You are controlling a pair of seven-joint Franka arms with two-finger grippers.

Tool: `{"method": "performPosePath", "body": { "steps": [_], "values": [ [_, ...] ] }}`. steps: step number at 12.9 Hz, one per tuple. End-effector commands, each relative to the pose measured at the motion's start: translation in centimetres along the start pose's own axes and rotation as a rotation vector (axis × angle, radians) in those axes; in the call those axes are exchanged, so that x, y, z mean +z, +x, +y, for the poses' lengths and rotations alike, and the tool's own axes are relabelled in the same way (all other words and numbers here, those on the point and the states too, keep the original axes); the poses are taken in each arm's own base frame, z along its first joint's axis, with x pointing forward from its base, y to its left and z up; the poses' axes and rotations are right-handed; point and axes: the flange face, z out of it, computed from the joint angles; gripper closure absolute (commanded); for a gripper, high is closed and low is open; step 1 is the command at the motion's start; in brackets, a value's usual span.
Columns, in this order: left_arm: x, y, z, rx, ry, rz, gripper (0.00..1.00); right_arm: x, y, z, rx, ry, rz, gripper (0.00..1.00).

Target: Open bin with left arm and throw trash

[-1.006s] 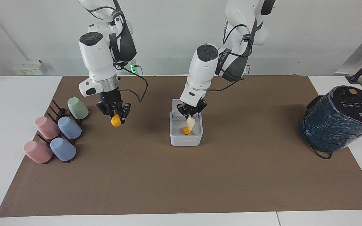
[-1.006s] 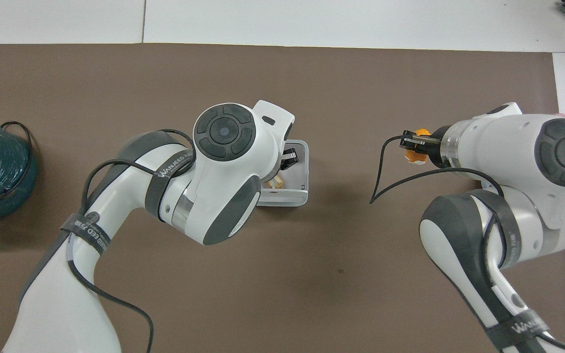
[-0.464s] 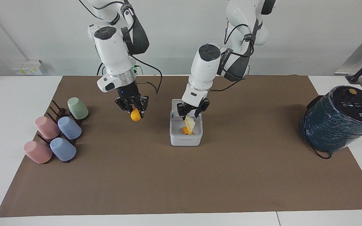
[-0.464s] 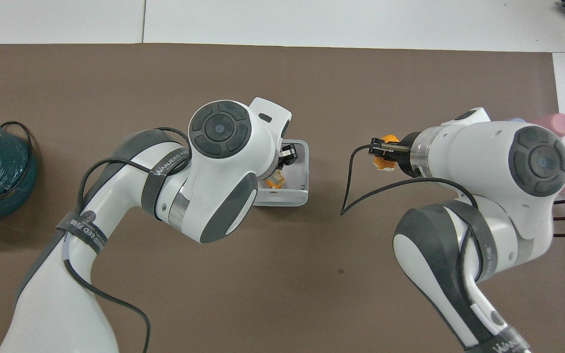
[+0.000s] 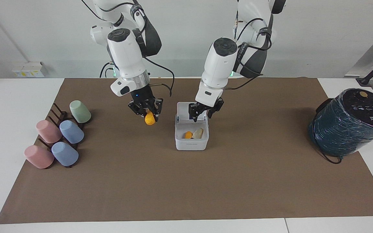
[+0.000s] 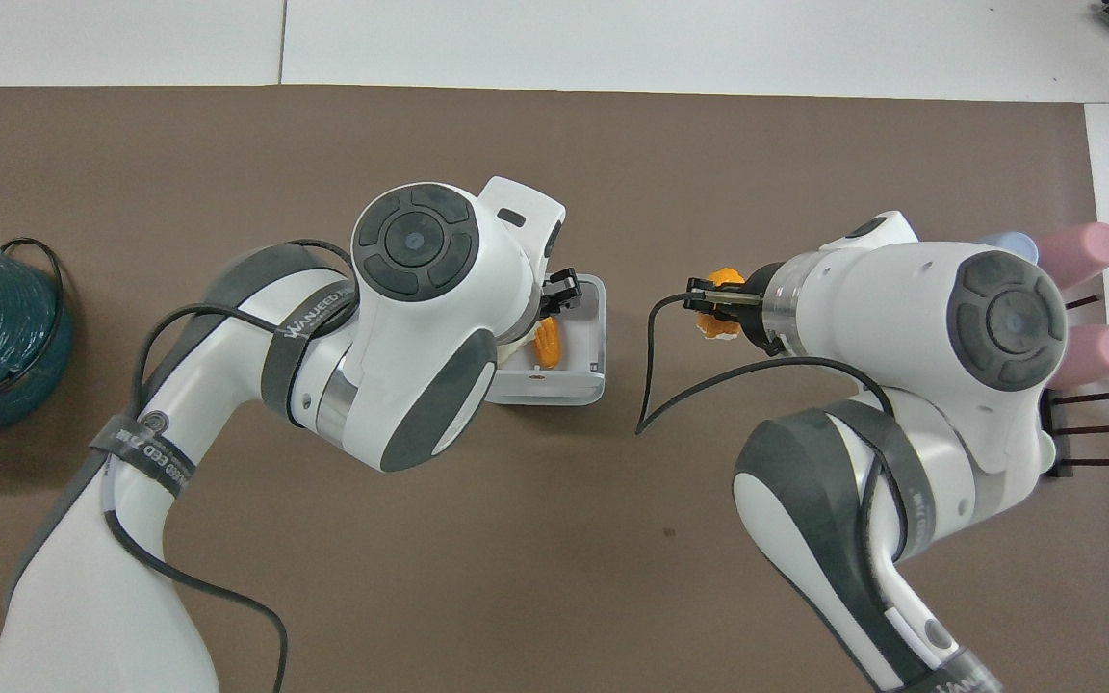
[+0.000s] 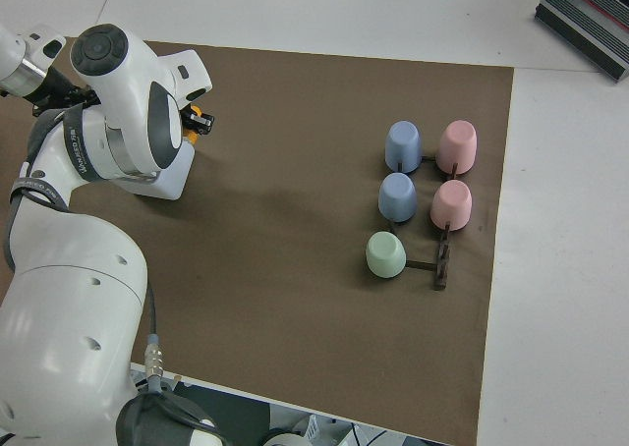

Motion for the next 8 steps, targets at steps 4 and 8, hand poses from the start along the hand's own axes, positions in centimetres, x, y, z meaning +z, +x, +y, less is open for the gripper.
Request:
{"method": "performPosePath", "body": {
  "steps": [4,8],
  "values": [
    [-4.9,7.9,-10.0,-0.004,0.062,-0.063,0.32,1.1,2.5,-6.3,0.008,0.077,0.015,1.0],
    [-10.6,11.0,-20.0,0.115,0.056,-0.074,0.32,4.0,0.6,-11.3,0.019,0.082,-0.015,1.0]
  ]
}}
